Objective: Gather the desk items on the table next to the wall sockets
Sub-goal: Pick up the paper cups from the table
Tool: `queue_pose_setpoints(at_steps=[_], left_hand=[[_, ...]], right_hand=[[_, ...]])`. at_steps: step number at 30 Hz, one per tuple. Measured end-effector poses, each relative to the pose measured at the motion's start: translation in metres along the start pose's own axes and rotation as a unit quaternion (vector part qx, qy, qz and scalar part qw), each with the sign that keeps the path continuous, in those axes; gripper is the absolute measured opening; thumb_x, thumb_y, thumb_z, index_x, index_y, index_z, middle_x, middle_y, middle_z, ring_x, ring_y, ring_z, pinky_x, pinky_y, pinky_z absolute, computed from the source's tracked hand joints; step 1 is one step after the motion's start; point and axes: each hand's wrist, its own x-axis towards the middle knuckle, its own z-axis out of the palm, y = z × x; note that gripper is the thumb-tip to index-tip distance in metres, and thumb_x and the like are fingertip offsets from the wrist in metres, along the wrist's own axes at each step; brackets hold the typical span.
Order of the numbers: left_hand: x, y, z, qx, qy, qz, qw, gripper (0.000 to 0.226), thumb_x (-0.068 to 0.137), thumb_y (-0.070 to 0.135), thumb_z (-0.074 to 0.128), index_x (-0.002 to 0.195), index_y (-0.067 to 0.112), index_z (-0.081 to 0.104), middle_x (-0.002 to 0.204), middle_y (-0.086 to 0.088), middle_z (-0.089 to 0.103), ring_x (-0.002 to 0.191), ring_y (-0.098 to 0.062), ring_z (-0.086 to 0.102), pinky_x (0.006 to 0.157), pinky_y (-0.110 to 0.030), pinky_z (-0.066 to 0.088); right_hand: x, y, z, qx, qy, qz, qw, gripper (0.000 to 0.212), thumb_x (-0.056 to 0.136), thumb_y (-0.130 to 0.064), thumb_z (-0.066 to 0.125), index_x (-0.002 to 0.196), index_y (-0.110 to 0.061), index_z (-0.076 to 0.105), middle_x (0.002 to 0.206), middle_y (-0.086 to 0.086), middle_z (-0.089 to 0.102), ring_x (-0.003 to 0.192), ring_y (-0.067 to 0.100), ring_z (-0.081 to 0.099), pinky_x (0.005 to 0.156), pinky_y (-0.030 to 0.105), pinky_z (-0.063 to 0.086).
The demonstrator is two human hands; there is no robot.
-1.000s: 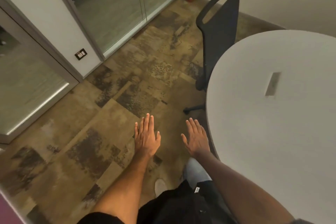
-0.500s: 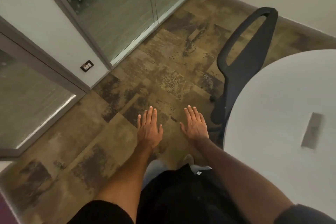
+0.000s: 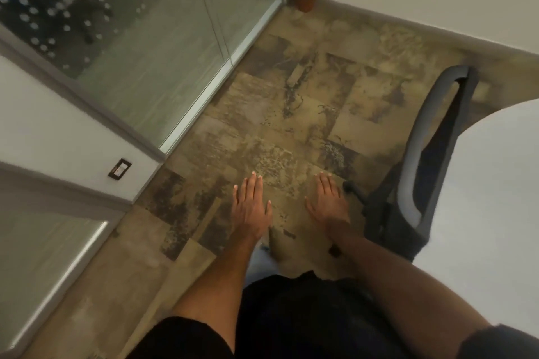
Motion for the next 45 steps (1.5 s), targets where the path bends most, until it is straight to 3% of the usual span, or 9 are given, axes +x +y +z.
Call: queue_pose_setpoints(at_steps=[8, 18, 31, 45], left_hand=[[0.142, -0.046, -0.052, -0.011, -0.023, 0.059, 0.998, 0.075, 0.096, 0.039, 0.046, 0.160, 0.014, 0.016, 0.168, -0.005, 0.010, 0.154, -0.023, 0.013, 0.126, -0.047, 0.003], [0.325, -0.009, -0.086, 0.038, -0.038, 0.165, 0.985, 0.075, 0.098, 0.042, 0.044, 0.160, 0.014, 0.013, 0.168, -0.005, 0.007, 0.154, -0.023, 0.013, 0.126, -0.049, 0.006], [0.591, 0.184, -0.127, 0.085, -0.047, 0.275, 0.956, 0.074, 0.098, 0.041, 0.043, 0.160, 0.015, 0.013, 0.168, -0.005, 0.007, 0.155, -0.023, 0.011, 0.126, -0.046, 0.003], [0.784, 0.491, -0.099, 0.121, -0.087, 0.470, 0.870, 0.073, 0.099, 0.039, 0.044, 0.160, 0.013, 0.014, 0.168, -0.006, 0.007, 0.155, -0.023, 0.009, 0.126, -0.048, 0.005]], right_hand=[[0.109, -0.050, -0.049, 0.038, 0.051, 0.085, 0.994, 0.073, 0.103, -0.048, 0.035, 0.161, -0.013, 0.009, 0.170, 0.004, 0.006, 0.157, 0.021, 0.000, 0.127, 0.040, 0.009], [0.239, -0.032, -0.102, 0.069, 0.074, 0.166, 0.981, 0.072, 0.102, -0.046, 0.038, 0.161, -0.015, 0.011, 0.170, 0.003, 0.005, 0.157, 0.022, 0.000, 0.127, 0.043, 0.010], [0.421, 0.124, -0.223, 0.124, 0.098, 0.277, 0.948, 0.074, 0.103, -0.049, 0.034, 0.162, -0.014, 0.006, 0.170, 0.004, 0.002, 0.157, 0.022, -0.001, 0.127, 0.043, 0.010], [0.523, 0.363, -0.328, 0.145, 0.146, 0.437, 0.876, 0.074, 0.102, -0.051, 0.032, 0.162, -0.014, 0.006, 0.170, 0.004, 0.001, 0.157, 0.023, -0.002, 0.127, 0.042, 0.010]])
